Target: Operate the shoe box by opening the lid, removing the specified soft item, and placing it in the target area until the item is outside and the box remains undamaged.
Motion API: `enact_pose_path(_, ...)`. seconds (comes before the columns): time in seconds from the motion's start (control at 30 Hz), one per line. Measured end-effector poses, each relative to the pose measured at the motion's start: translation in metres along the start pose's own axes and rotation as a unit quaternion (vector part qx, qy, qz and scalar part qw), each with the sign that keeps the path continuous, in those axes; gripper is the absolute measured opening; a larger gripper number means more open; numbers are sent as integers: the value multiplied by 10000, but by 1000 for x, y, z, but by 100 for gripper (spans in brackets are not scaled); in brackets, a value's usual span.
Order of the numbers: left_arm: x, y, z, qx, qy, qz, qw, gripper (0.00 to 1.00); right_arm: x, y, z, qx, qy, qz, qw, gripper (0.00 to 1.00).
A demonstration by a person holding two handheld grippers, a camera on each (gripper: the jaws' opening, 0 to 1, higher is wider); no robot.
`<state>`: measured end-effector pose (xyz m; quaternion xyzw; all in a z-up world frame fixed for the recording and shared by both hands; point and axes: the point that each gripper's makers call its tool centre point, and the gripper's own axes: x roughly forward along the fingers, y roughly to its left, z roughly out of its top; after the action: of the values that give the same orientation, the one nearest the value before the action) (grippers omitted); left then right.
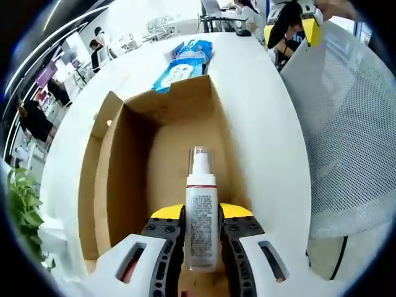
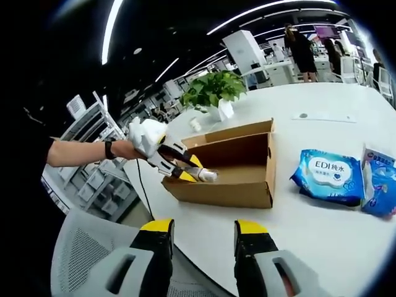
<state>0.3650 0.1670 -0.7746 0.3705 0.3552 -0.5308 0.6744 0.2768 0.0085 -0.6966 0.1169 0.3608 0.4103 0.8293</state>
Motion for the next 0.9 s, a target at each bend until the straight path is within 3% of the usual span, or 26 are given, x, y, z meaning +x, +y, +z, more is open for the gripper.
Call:
enact_pose_path(0.27, -11, -7, 26, 291, -244, 34, 9993, 20, 2, -2, 4, -111, -4, 1, 9999, 36)
enact_pose_path(0.57, -21, -21, 67, 608, -601, -75, 9963, 20, -2, -13, 9, -388, -21, -155, 9991, 35)
enact_pose_path(0.9, -26, -41, 109, 916, -975, -335, 9904, 20, -2, -24, 9, -1116, 79, -316, 9932, 34)
